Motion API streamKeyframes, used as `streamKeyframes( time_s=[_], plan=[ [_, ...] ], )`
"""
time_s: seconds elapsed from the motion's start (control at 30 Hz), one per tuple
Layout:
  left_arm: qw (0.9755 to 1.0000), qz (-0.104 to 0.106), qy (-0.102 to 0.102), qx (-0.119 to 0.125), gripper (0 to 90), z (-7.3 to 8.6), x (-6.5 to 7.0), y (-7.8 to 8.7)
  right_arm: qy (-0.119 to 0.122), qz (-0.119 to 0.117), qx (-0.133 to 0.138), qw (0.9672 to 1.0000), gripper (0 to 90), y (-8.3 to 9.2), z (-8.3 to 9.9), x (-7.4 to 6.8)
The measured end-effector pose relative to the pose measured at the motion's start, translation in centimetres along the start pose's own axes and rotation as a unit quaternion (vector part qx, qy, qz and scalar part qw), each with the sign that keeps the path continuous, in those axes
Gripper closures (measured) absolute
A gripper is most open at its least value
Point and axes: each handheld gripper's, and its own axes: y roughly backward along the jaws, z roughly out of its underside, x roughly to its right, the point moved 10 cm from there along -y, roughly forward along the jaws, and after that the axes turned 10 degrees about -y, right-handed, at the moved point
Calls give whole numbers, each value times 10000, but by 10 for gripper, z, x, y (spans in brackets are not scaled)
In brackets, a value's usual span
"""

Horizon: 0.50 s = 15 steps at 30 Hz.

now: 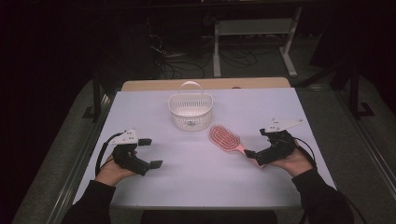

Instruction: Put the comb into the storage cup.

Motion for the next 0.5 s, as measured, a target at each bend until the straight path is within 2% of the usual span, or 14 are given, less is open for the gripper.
streamKeyframes(
  time_s=[0.5],
  plan=[
    [10000, -25, 12, -21, 0, 2, -1, 1, 34, 42, 17, 10000, 0, -10, -16, 6]
  ],
)
